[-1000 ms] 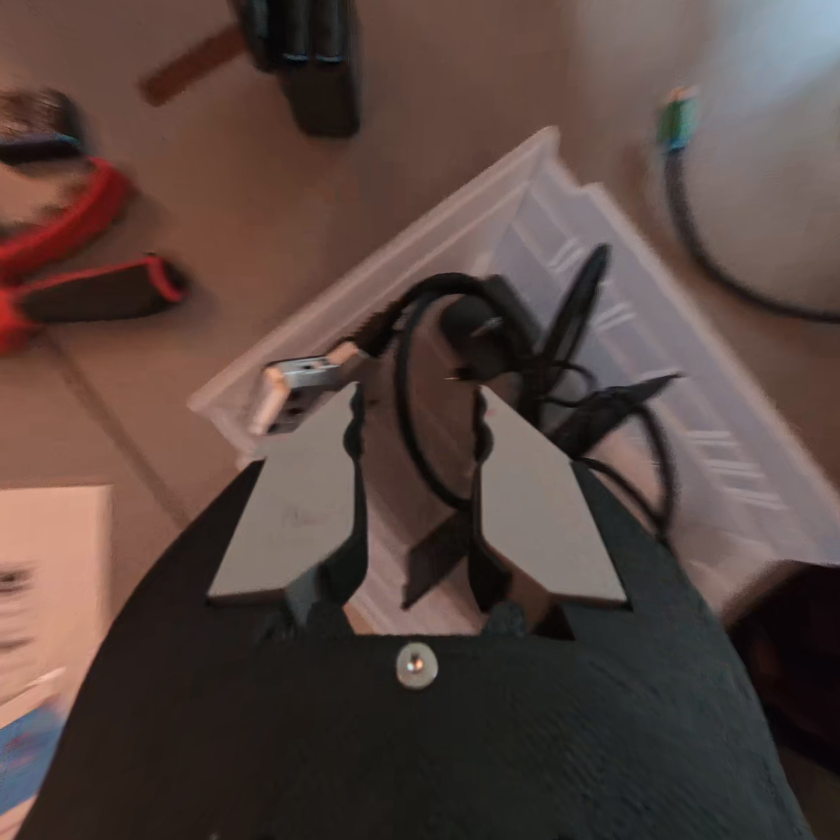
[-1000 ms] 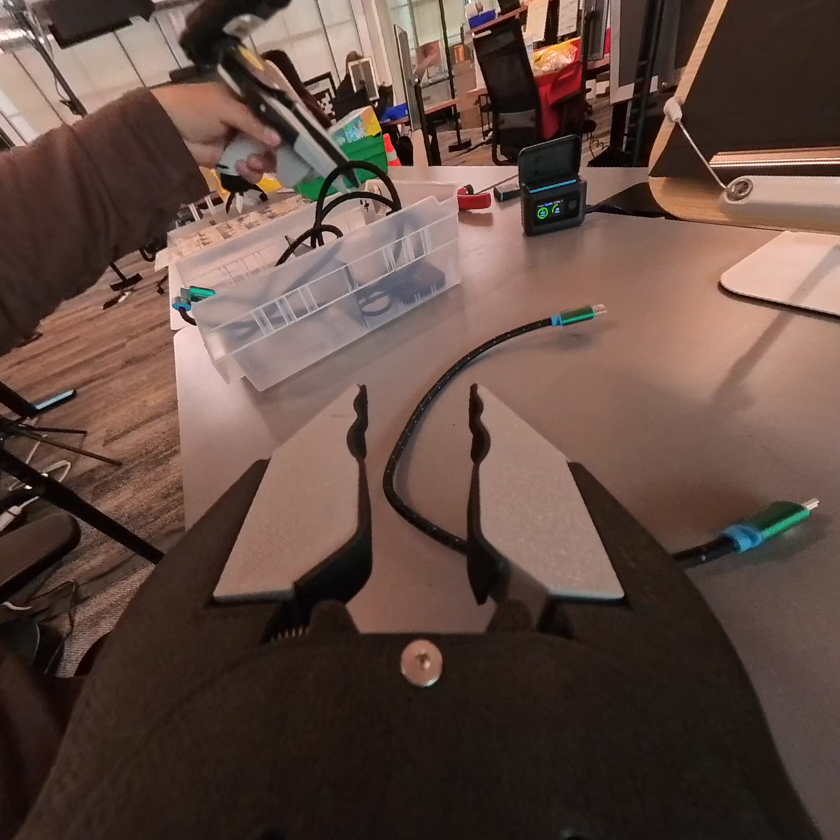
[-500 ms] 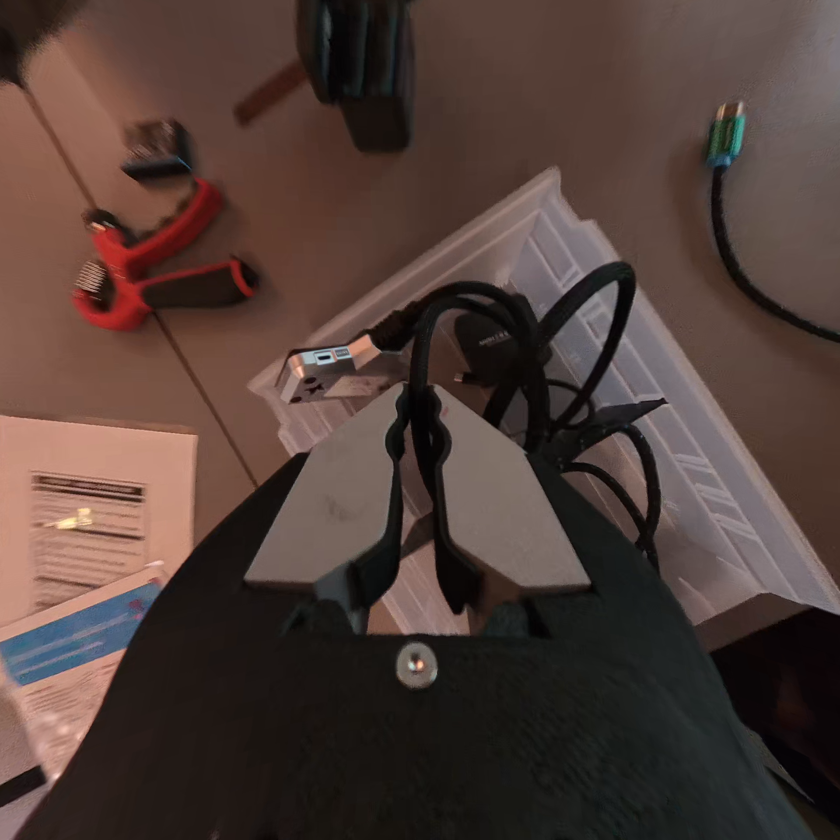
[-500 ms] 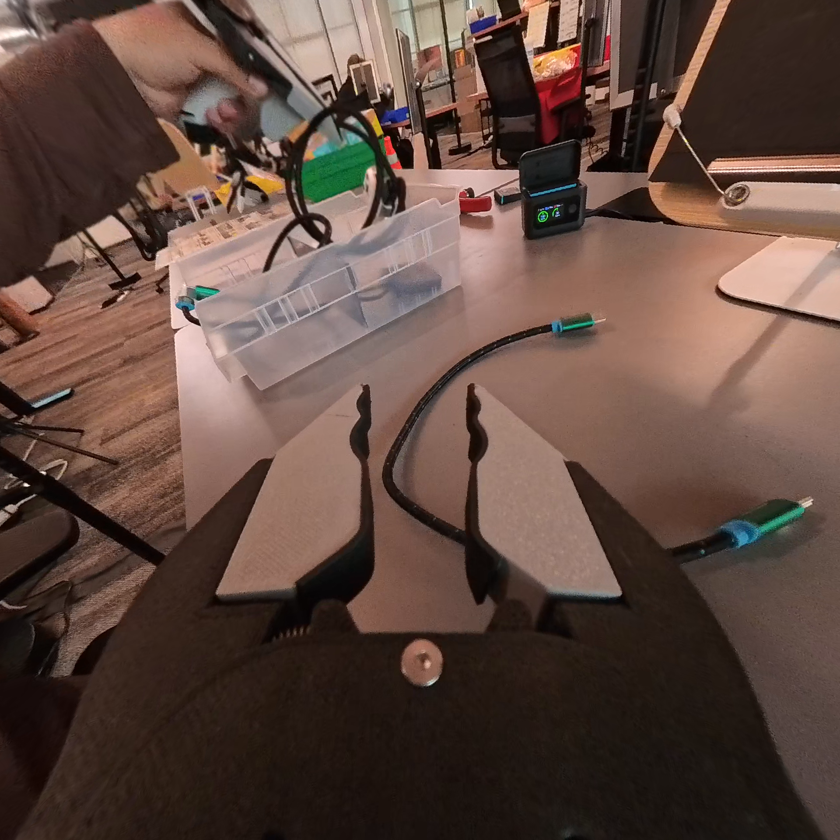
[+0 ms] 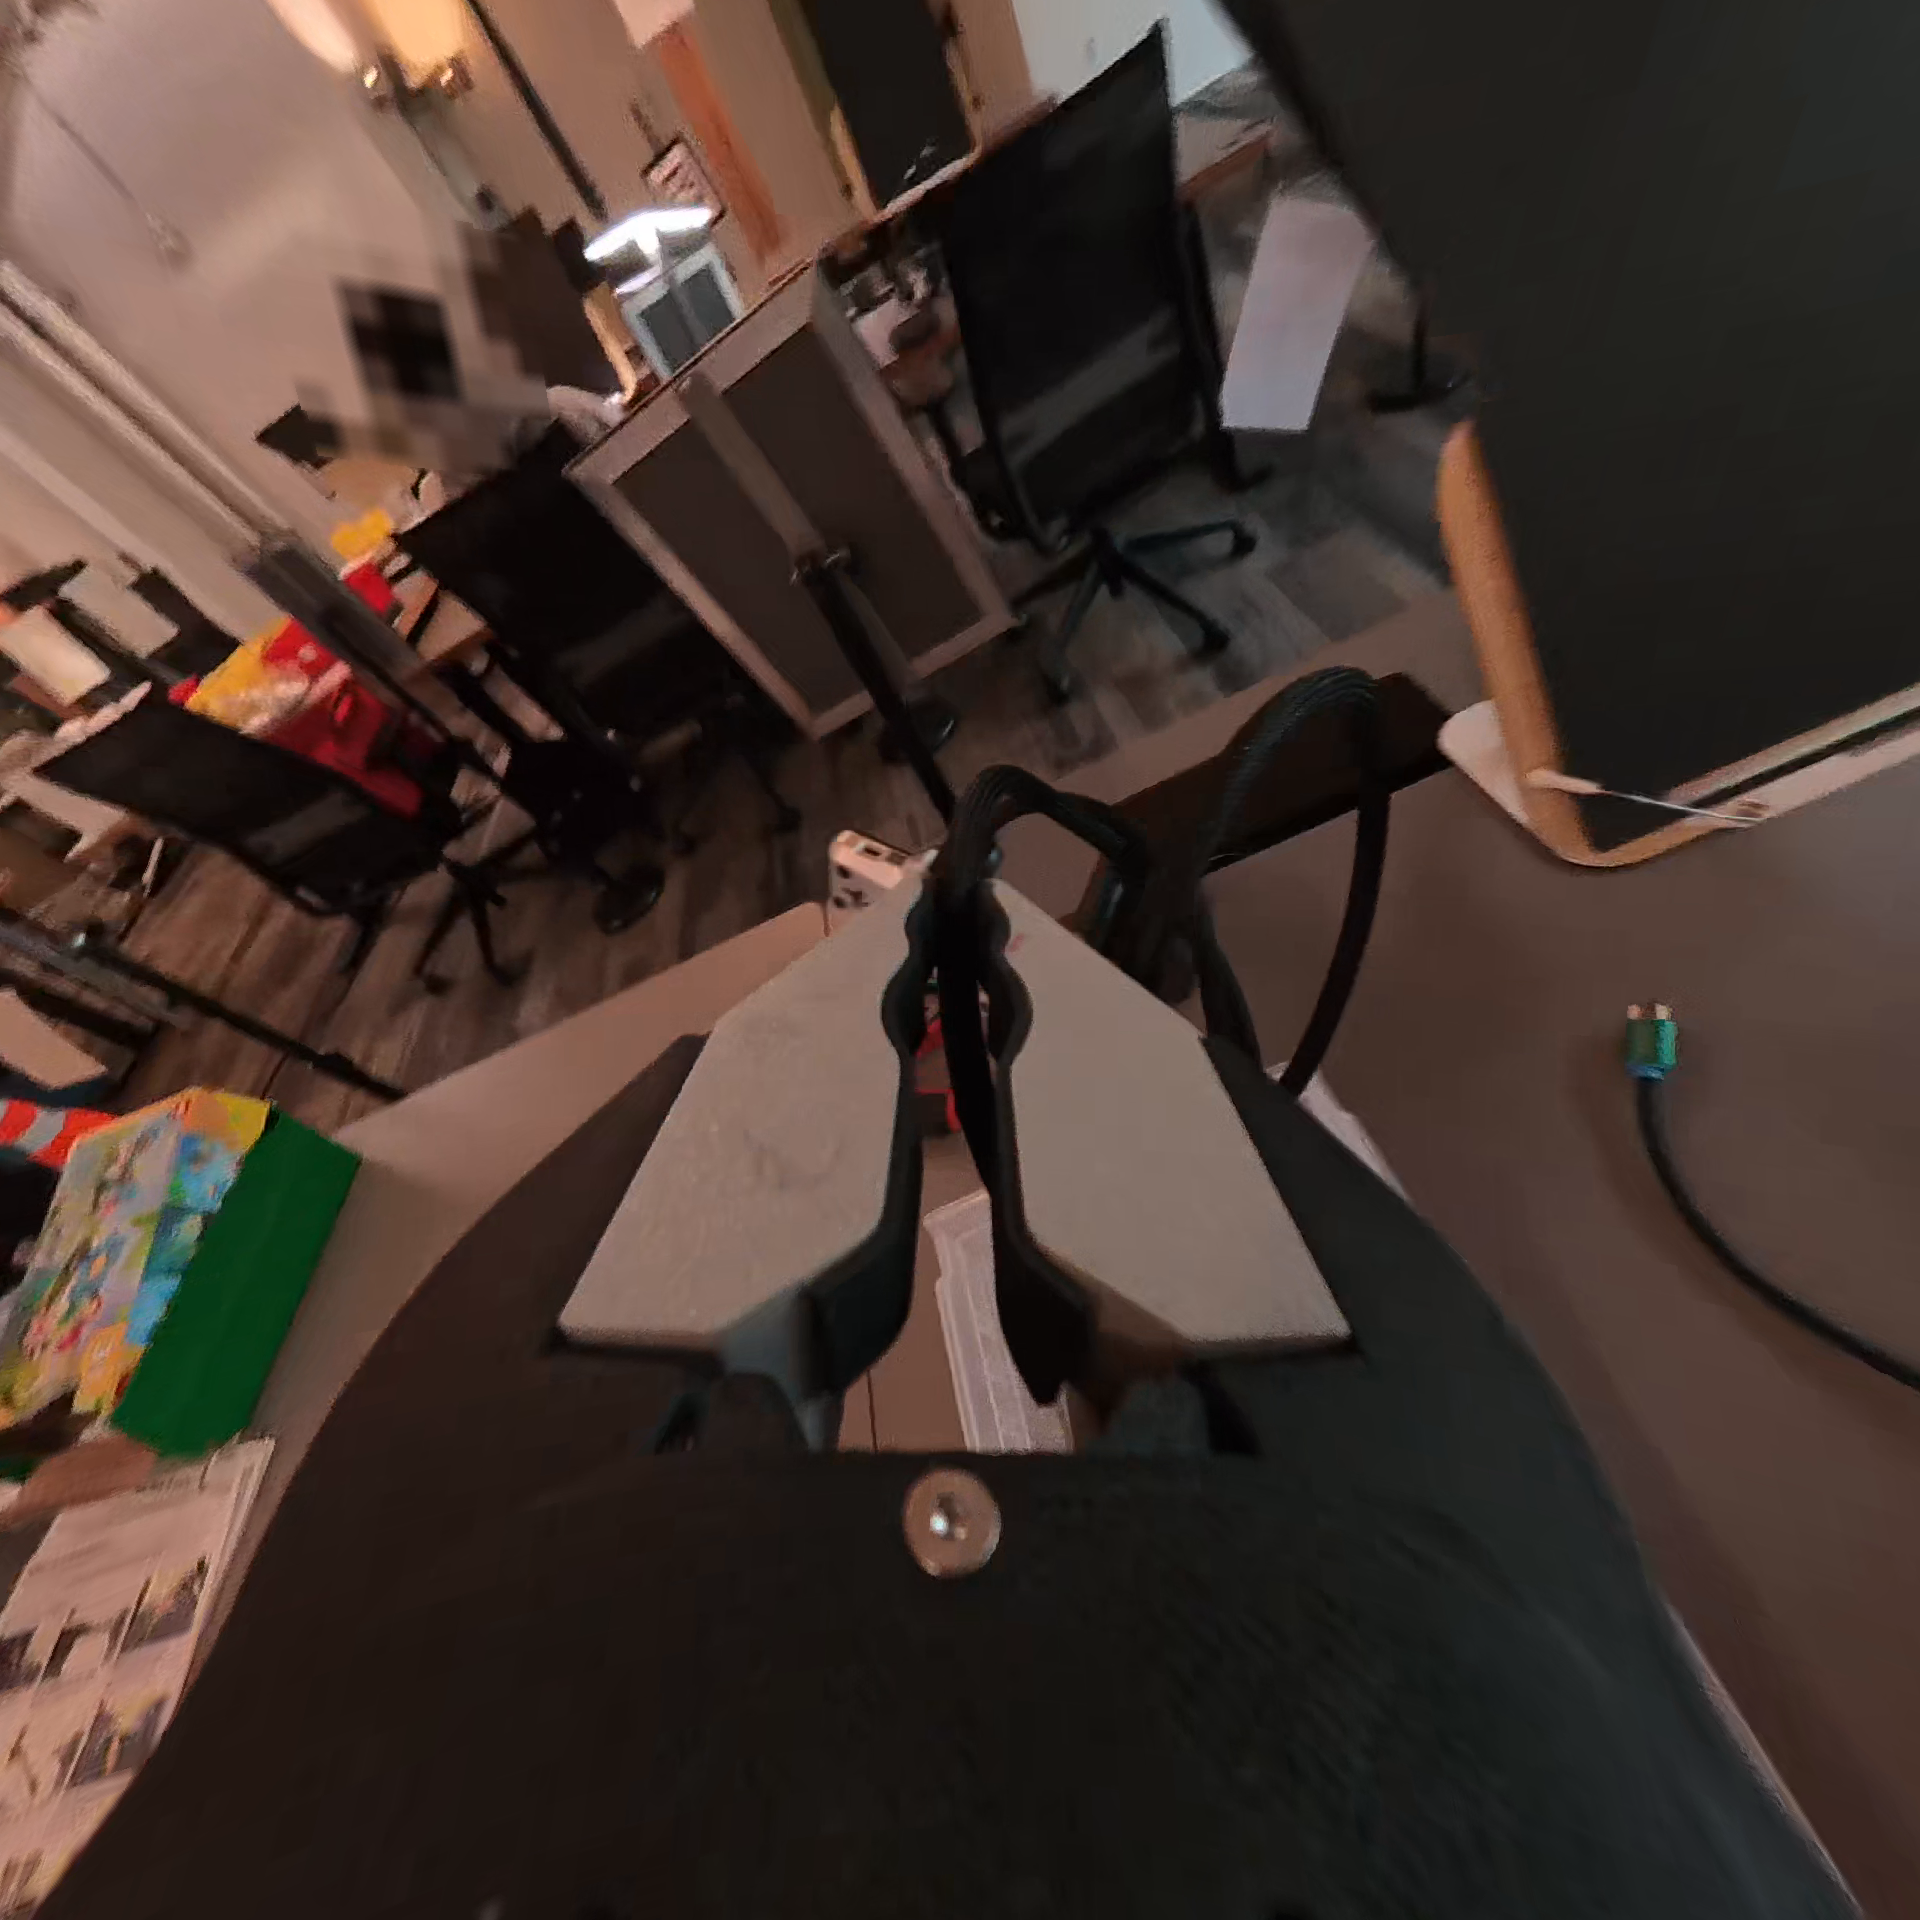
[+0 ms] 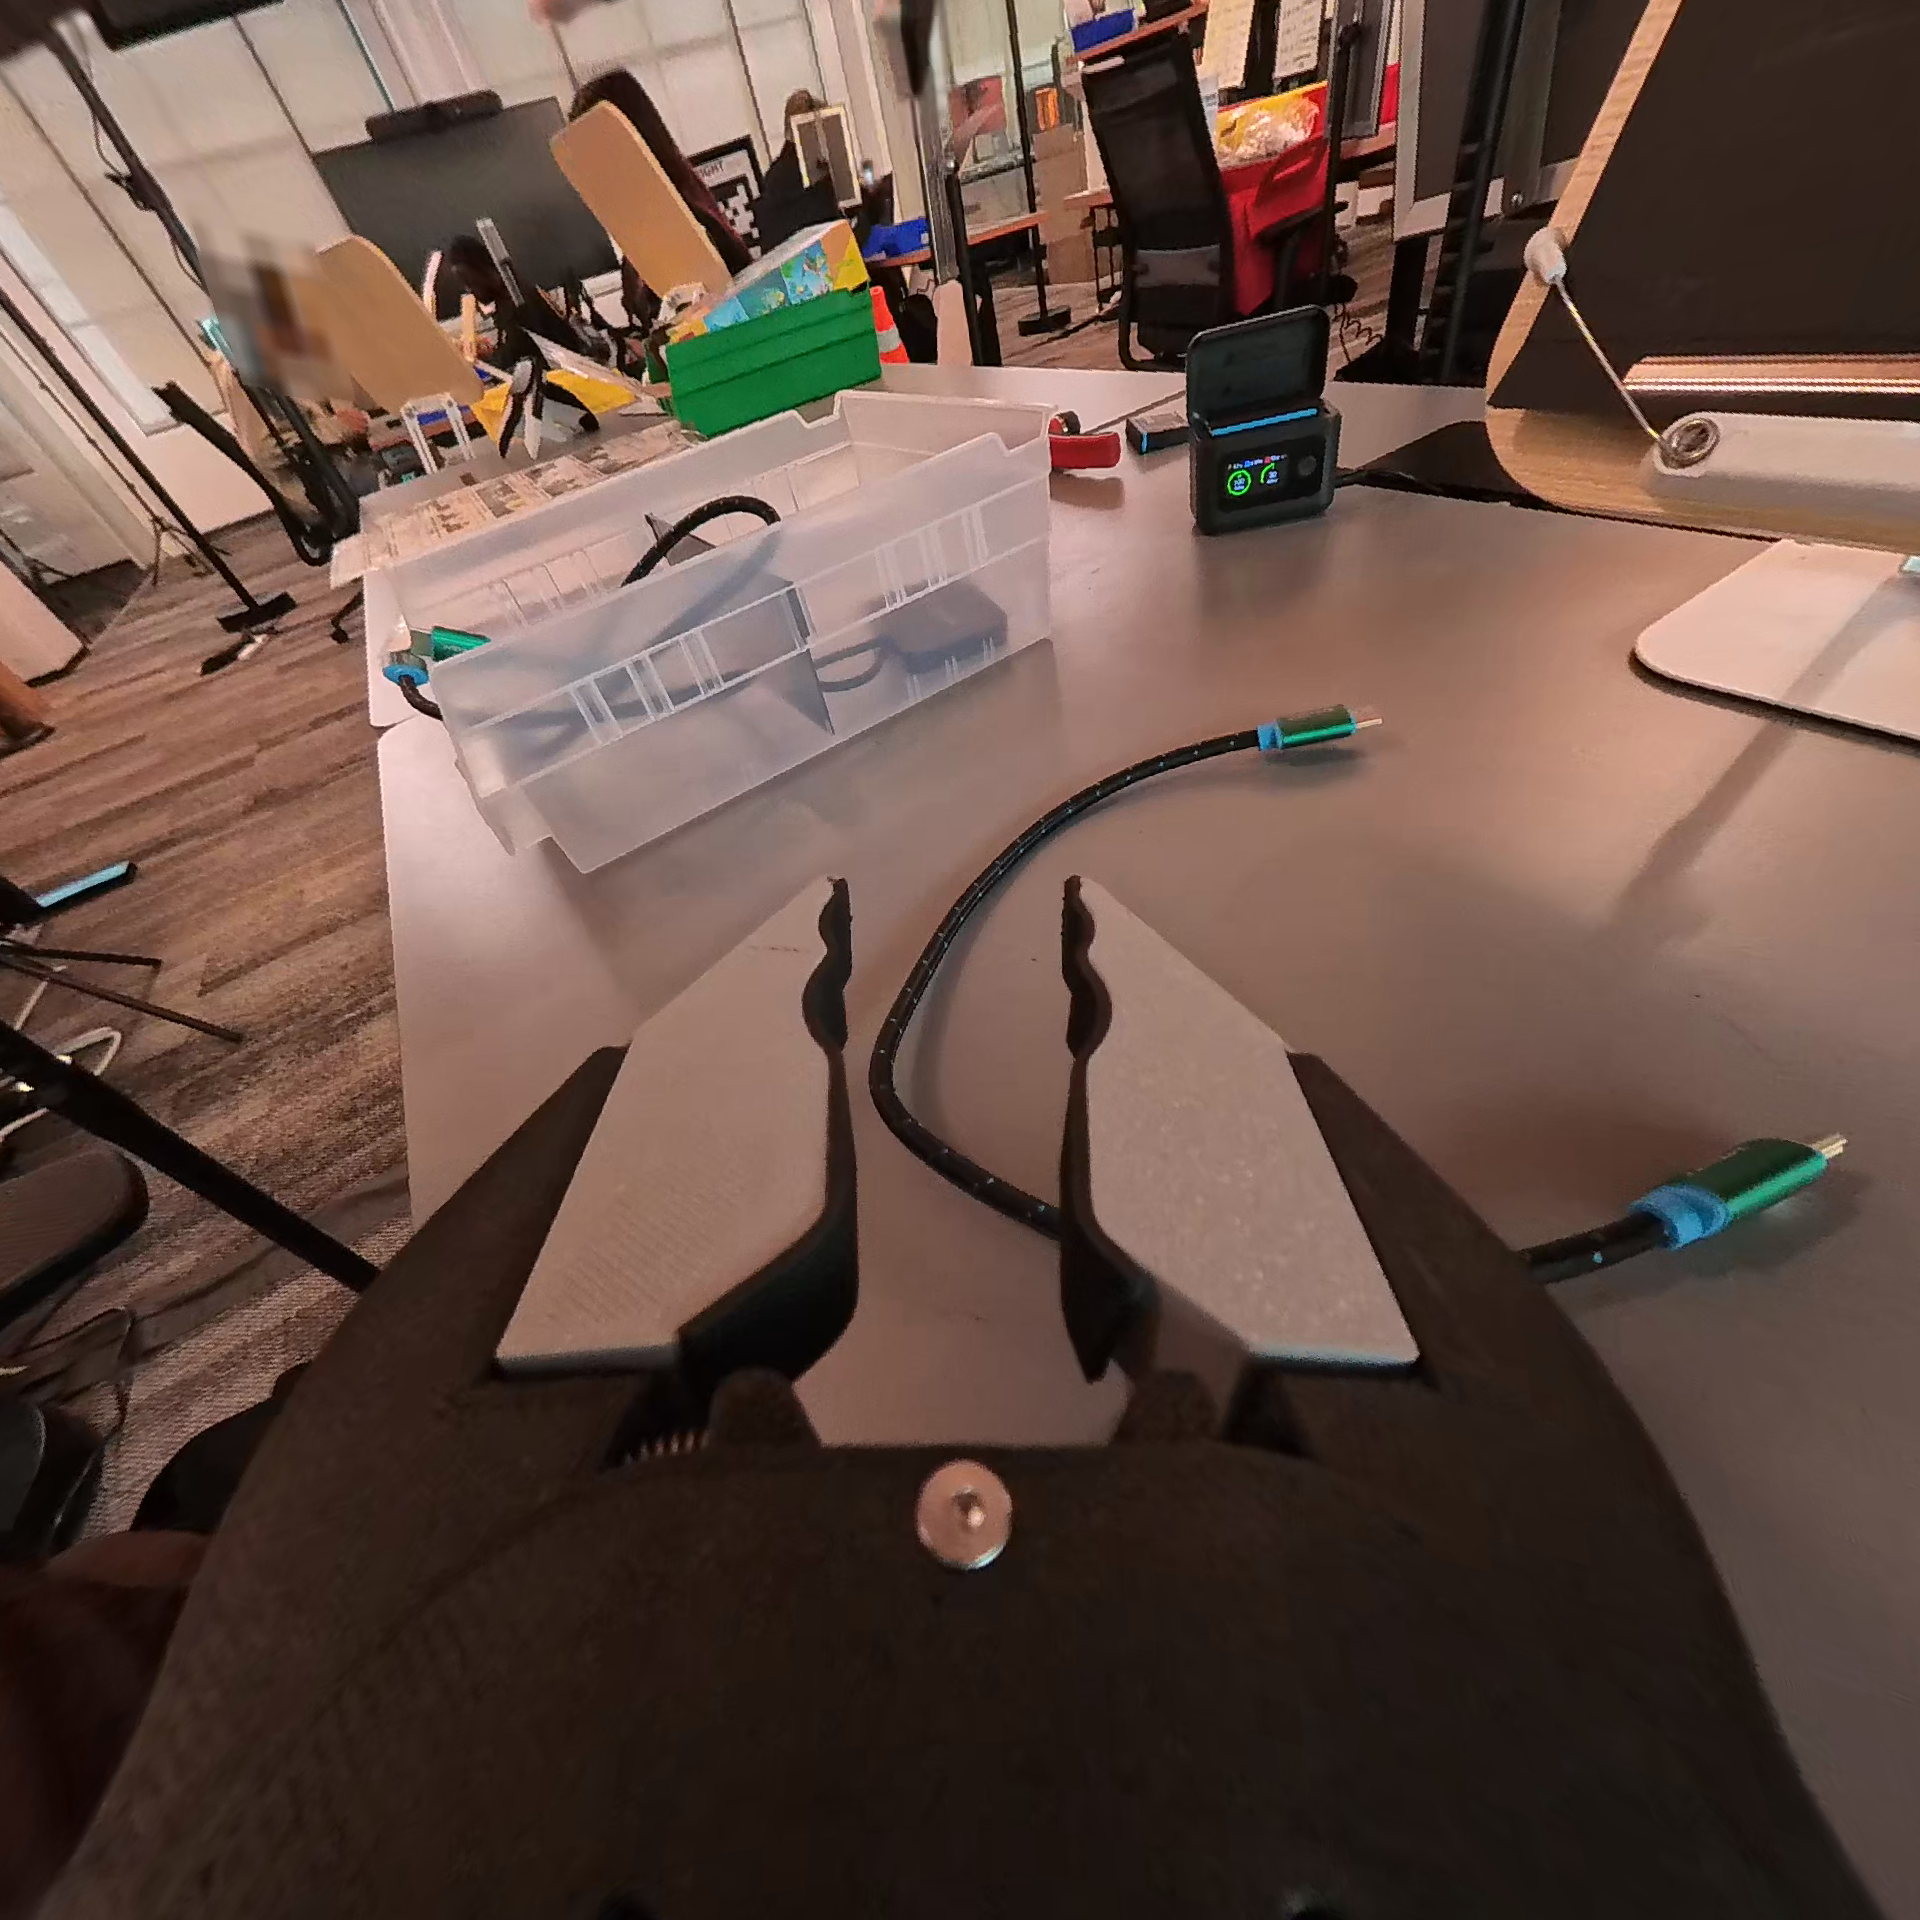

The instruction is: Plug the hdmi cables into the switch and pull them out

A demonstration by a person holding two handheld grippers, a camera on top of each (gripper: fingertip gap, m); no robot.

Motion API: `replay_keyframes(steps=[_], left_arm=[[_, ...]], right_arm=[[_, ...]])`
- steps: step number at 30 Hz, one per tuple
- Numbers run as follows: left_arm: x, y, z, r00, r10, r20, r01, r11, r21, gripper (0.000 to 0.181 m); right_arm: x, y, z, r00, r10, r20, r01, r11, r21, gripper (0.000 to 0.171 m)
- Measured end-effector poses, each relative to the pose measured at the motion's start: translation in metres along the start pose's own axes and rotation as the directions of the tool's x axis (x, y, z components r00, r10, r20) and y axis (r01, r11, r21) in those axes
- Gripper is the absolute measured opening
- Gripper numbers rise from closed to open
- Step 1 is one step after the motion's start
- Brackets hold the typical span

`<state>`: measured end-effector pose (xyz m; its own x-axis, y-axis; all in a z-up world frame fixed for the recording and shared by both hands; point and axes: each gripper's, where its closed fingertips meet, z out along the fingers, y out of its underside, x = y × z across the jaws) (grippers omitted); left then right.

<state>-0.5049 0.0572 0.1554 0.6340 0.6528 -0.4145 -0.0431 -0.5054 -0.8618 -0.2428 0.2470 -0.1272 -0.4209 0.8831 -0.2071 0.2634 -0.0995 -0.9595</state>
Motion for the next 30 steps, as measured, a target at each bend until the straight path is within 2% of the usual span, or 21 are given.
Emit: replay_keyframes(steps=[6, 10, 12, 15, 17, 19, 20, 21, 22, 25, 30], left_arm=[[0.074, -0.040, -0.025, 0.979, 0.132, -0.156, -0.125, 0.991, 0.053, 0.004], [0.146, -0.051, -0.038, 0.931, 0.194, -0.310, -0.154, 0.977, 0.148, 0.005], [0.190, -0.043, -0.041, 0.889, 0.227, -0.397, -0.154, 0.966, 0.209, 0.005], [0.254, -0.023, -0.041, 0.818, 0.274, -0.507, -0.115, 0.940, 0.322, 0.005], [0.290, -0.005, -0.037, 0.776, 0.264, -0.572, -0.048, 0.930, 0.365, 0.005], [0.321, 0.012, -0.031, 0.739, 0.260, -0.621, 0.014, 0.916, 0.401, 0.005], [0.333, 0.022, -0.024, 0.729, 0.260, -0.633, 0.030, 0.912, 0.410, 0.005], [0.341, 0.028, -0.016, 0.730, 0.256, -0.634, 0.051, 0.904, 0.424, 0.005], [0.348, 0.035, -0.010, 0.713, 0.257, -0.652, 0.068, 0.901, 0.429, 0.005], [0.370, 0.047, 0.004, 0.618, 0.215, -0.756, 0.159, 0.908, 0.388, 0.006], [0.381, 0.069, 0.048, 0.654, 0.135, -0.745, 0.182, 0.927, 0.328, 0.007]], right_arm=[[-0.005, 0.003, 0.004, 0.999, 0.003, 0.032, -0.002, 1.000, -0.019, 0.049], [-0.005, 0.007, 0.007, 1.000, -0.015, 0.025, 0.016, 0.999, -0.046, 0.057], [-0.004, 0.005, 0.006, 1.000, -0.021, 0.009, 0.022, 0.999, -0.034, 0.060], [0.002, -0.007, 0.000, 1.000, -0.017, -0.026, 0.018, 0.999, 0.036, 0.080], [0.006, -0.017, -0.007, 0.999, -0.015, -0.048, 0.020, 0.995, 0.096, 0.085], [0.012, -0.022, -0.013, 0.996, -0.014, -0.084, 0.025, 0.991, 0.132, 0.085], [0.016, -0.019, -0.014, 0.994, -0.020, -0.108, 0.033, 0.993, 0.115, 0.079], [0.023, -0.014, -0.013, 0.989, -0.020, -0.144, 0.031, 0.996, 0.080, 0.077], [0.031, -0.011, -0.011, 0.981, -0.007, -0.194, 0.019, 0.998, 0.060, 0.068], [0.038, -0.005, -0.008, 0.972, -0.011, -0.235, 0.016, 1.000, 0.021, 0.062], [0.053, 0.004, -0.006, 0.955, -0.001, -0.298, -0.010, 0.999, -0.035, 0.063]])
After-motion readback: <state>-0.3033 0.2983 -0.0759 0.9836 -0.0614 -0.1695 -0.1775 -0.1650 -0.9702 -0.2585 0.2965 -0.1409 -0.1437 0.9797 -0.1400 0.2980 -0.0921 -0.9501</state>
